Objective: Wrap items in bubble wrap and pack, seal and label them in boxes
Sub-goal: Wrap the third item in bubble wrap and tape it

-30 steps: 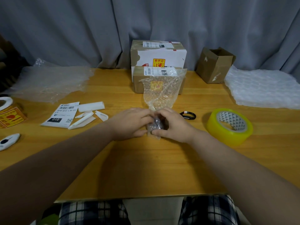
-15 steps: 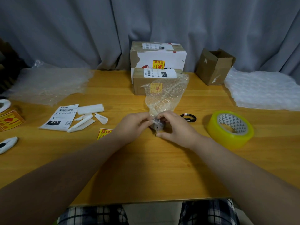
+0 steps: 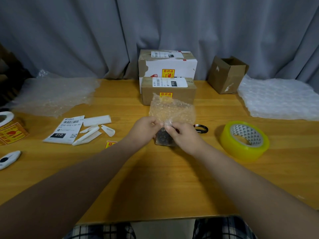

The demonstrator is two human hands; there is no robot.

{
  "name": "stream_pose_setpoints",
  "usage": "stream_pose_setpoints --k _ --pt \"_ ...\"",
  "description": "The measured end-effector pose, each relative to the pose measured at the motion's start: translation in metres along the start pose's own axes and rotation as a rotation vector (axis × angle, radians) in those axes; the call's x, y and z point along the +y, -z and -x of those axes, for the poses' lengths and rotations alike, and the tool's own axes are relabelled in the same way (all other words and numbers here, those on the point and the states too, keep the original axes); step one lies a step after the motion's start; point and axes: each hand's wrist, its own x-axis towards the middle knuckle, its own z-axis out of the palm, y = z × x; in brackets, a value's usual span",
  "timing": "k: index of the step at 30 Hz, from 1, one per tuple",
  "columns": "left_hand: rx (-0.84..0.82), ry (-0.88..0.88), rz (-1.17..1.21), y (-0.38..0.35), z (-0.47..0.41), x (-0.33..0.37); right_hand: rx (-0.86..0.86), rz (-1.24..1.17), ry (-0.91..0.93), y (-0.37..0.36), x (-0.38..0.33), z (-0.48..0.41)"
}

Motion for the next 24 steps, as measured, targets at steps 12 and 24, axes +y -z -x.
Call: stream_pose_setpoints --k 12,24 --pt "0.189 0.280 0.090 0.011 -0.006 -0.018 0.070 0.081 -0.223 -0.008 -0.010 -0.019" --pt "0.055 0.298 0.102 0.004 -0.027 -0.007 -0.125 0.573 0.042 -0.004 -0.009 -0.002"
